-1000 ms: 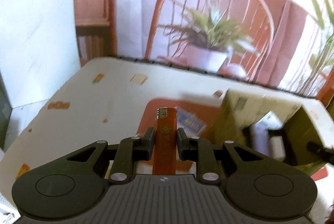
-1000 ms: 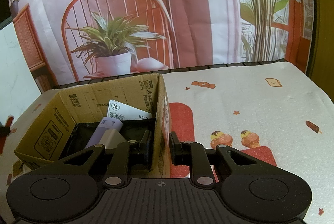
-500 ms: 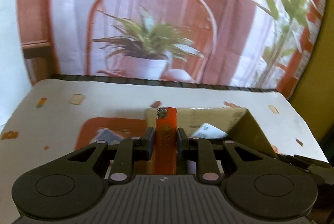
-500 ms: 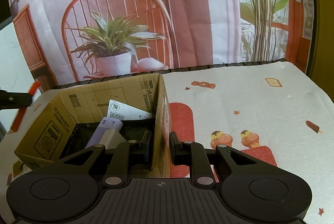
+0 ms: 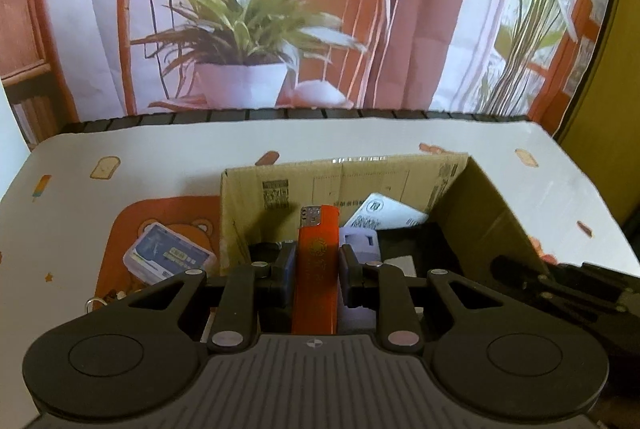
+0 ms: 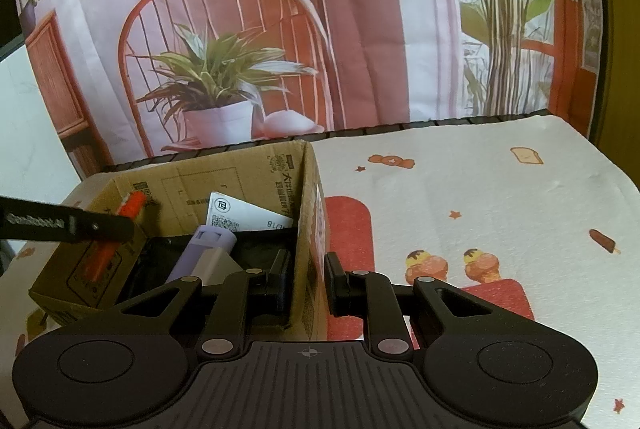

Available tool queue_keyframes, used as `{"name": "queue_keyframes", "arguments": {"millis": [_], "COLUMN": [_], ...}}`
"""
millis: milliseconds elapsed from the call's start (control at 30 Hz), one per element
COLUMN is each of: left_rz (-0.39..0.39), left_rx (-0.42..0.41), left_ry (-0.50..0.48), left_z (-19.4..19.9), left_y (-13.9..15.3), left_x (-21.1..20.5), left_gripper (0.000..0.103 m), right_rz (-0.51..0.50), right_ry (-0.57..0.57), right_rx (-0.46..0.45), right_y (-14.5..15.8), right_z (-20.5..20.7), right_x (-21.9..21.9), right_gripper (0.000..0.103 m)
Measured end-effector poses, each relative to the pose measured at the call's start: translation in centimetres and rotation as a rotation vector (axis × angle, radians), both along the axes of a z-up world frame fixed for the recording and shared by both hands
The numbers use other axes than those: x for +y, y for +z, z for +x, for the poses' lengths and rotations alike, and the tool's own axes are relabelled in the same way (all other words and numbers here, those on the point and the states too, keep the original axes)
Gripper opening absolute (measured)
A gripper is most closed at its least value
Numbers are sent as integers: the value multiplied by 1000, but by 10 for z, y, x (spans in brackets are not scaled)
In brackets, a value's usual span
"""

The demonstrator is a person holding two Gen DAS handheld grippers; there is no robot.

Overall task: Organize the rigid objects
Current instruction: 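Lower the lighter into the box and open the left tool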

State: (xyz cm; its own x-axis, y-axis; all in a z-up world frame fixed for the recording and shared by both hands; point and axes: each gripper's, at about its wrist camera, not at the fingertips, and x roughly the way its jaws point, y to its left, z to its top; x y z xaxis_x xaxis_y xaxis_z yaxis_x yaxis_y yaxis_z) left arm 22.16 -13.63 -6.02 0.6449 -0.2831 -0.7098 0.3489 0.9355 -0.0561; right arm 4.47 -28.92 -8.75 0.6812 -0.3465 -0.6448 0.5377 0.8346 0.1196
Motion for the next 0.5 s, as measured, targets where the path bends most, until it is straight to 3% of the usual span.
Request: {"name": "queue_keyframes", "arguments": {"millis": [500], "left_rz": [46], "left_rx": [38], "left_ry": [-8], "left_z": [4], "left_y": [-11], "left_x": [-3], "left_gripper": [24], "right_rz": [1], "right_ry": [0], "right_rx": [0], "right_y": [-1], "right_z": [0], "right_x": [-1], "right_gripper": [18]}}
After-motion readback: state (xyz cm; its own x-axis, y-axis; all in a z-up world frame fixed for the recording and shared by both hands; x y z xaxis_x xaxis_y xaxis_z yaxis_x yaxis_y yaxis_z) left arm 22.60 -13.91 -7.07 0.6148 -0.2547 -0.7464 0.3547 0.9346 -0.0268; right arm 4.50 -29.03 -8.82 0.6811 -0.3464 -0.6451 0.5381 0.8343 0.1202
